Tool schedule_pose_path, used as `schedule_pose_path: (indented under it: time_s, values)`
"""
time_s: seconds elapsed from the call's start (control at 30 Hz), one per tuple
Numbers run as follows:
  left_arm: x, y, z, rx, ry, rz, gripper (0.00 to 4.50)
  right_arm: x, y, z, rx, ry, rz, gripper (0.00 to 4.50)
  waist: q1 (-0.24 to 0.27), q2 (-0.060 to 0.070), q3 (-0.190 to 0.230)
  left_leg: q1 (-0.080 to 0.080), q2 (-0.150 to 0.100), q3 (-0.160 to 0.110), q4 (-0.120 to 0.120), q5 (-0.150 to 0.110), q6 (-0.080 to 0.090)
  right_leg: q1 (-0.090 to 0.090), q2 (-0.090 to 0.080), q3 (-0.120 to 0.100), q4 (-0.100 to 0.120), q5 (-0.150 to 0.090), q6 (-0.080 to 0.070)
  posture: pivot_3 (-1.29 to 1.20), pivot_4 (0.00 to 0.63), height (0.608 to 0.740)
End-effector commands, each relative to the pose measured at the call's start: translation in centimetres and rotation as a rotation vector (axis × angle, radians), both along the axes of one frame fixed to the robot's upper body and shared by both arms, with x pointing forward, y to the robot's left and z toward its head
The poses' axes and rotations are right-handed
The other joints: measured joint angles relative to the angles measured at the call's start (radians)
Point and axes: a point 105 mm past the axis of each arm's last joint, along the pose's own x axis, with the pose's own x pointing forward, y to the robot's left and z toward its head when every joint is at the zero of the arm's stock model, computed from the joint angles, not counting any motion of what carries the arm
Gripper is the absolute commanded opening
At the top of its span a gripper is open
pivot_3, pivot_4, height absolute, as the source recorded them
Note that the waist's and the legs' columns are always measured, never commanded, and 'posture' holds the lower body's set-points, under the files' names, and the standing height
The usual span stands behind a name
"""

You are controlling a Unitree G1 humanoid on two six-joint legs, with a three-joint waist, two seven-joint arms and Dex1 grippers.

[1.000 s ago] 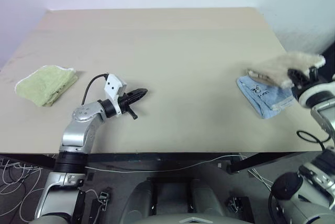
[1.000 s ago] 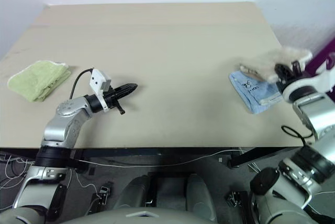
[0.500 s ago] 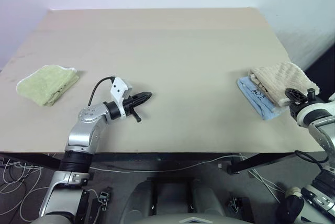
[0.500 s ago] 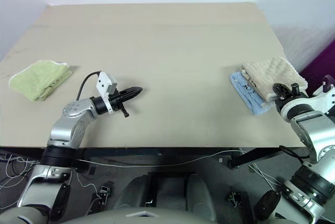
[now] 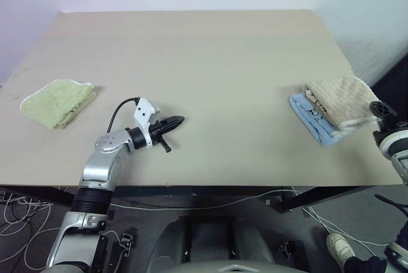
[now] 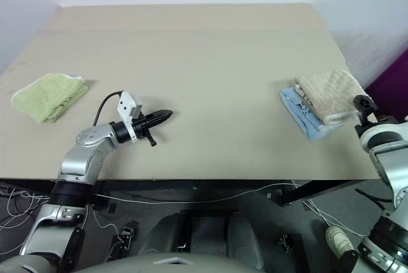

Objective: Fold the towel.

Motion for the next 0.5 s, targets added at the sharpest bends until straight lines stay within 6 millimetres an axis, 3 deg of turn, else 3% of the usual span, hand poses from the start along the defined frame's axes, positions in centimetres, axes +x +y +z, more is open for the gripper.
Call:
schedule_pose_path:
  time_s: [0.03,0.13,0.27,0.37,0.5]
  values:
    - [0.6,0.7,1.2,-0.005,-0.051,0.044,0.0,-0.5,-0.9,3.5,-0.194,-0.072,-0.044,4.49,0.0,0.0,0.0,0.0,0.0,0.0,0.0,0.0,0.0,0.0,0.0,0.0,0.0,0.0,0.0,0.0,0.15,0.74]
    - [1.4,1.7,1.6,-0.011,-0.075,0.12,0.0,0.8,0.8,5.2,-0.423,-0.069,0.042,4.49,-0.002,0.0,0.0,0.0,0.0,0.0,0.0,0.0,0.0,0.0,0.0,0.0,0.0,0.0,0.0,0.0,0.15,0.74]
    - [1.9,3.4,1.8,0.002,-0.096,0.219,0.0,3.3,6.9,6.4,-0.666,-0.134,0.303,4.49,-0.006,0.0,0.0,0.001,0.002,0.0,0.0,0.0,0.0,0.0,0.002,0.0,0.0,0.0,0.0,0.0,0.15,0.74]
    - [2.0,5.3,1.9,0.018,-0.113,0.317,0.0,4.5,13.2,5.7,-0.856,-0.19,0.561,4.49,-0.005,0.0,0.0,0.001,0.002,0.0,0.0,0.0,0.0,0.0,0.002,0.0,0.0,0.0,0.0,0.0,0.15,0.74]
    - [1.2,6.6,1.9,0.045,-0.122,0.368,0.0,5.5,18.0,3.5,-0.915,-0.24,0.765,4.49,0.002,-0.001,0.0,0.001,0.001,0.0,0.001,0.0,0.0,0.0,0.001,0.0,0.0,0.0,0.0,0.0,0.15,0.74]
